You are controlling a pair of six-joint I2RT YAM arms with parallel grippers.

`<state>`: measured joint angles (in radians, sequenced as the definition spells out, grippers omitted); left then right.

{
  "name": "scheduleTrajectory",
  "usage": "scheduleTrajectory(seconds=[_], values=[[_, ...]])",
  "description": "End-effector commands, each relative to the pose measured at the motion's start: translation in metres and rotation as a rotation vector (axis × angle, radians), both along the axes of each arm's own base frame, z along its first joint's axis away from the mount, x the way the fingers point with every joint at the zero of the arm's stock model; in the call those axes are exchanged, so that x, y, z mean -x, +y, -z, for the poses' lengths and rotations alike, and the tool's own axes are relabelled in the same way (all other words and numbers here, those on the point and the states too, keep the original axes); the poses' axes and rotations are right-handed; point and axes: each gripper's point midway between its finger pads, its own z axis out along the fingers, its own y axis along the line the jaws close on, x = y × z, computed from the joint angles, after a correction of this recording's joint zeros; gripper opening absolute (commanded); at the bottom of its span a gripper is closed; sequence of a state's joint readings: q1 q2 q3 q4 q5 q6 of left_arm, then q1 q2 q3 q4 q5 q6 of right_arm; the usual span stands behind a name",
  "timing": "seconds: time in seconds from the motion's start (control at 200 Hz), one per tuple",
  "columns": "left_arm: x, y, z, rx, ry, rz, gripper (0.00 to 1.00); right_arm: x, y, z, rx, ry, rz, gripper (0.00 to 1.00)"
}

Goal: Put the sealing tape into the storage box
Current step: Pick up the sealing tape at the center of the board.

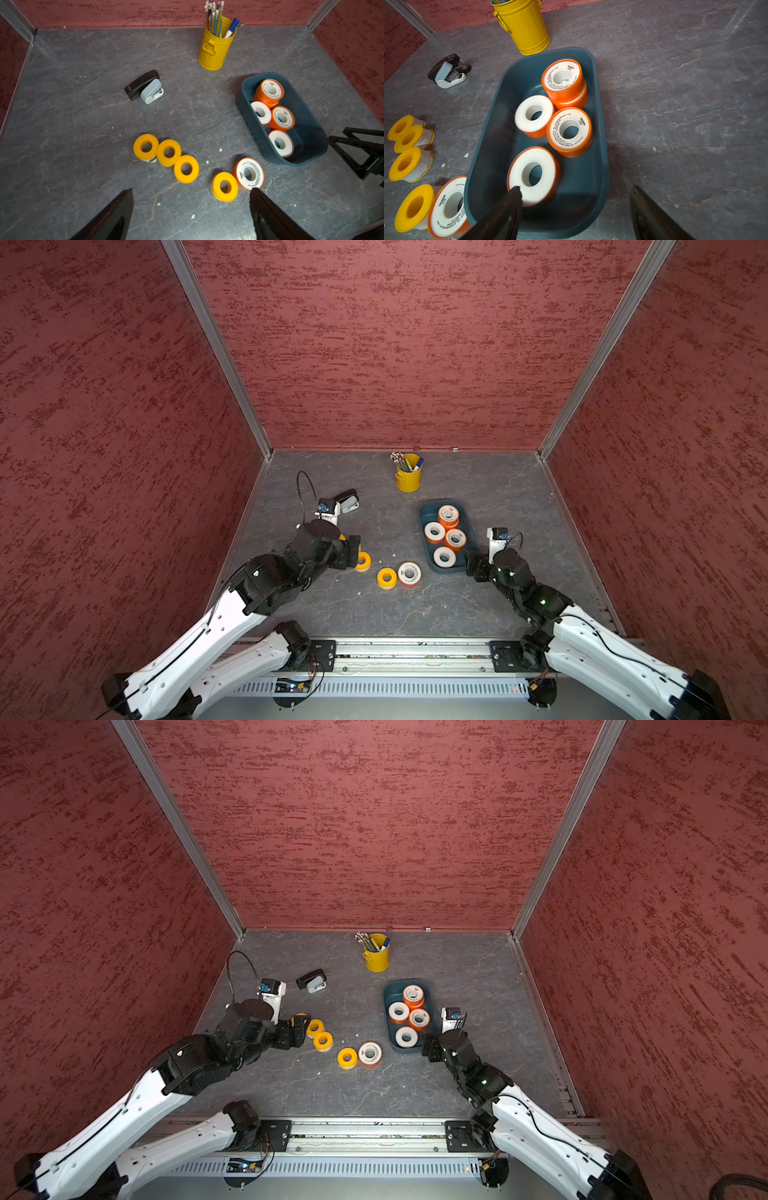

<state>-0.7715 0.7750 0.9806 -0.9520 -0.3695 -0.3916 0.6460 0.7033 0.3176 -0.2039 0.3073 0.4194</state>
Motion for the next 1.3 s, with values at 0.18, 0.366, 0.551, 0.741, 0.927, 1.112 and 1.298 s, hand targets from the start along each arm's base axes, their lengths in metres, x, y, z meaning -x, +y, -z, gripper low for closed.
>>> scheduleTrajectory(seconds=[0.18, 0.366, 0.551, 0.741, 0.927, 1.112, 1.298], values=[[0.015, 0.025, 0.008, -0.04, 0.025, -0.052, 0.91, -0.007, 0.006, -0.011, -0.016, -0.019, -0.002, 0.83], [0.019, 0.026, 0.008, -0.03, -0.005, -0.034, 0.91, -0.008, 0.005, -0.011, -0.013, -0.019, 0.002, 0.83], [0.02, 0.024, 0.01, -0.026, 0.005, -0.03, 0.91, -0.006, 0.008, -0.013, -0.015, -0.022, -0.02, 0.84], [0.022, 0.03, 0.006, -0.015, -0.019, -0.044, 0.91, -0.004, 0.026, -0.021, -0.033, -0.002, -0.118, 0.84], [0.022, 0.029, 0.006, -0.023, -0.017, -0.046, 0.91, -0.004, 0.062, -0.051, -0.087, 0.022, -0.281, 0.84], [0.022, 0.034, 0.005, -0.028, -0.022, -0.067, 0.91, -0.011, 0.106, -0.07, -0.106, 0.102, -0.423, 0.84], [0.021, 0.037, 0.005, -0.034, -0.025, -0.082, 0.91, -0.011, 0.151, -0.062, -0.062, 0.242, -0.556, 0.84]])
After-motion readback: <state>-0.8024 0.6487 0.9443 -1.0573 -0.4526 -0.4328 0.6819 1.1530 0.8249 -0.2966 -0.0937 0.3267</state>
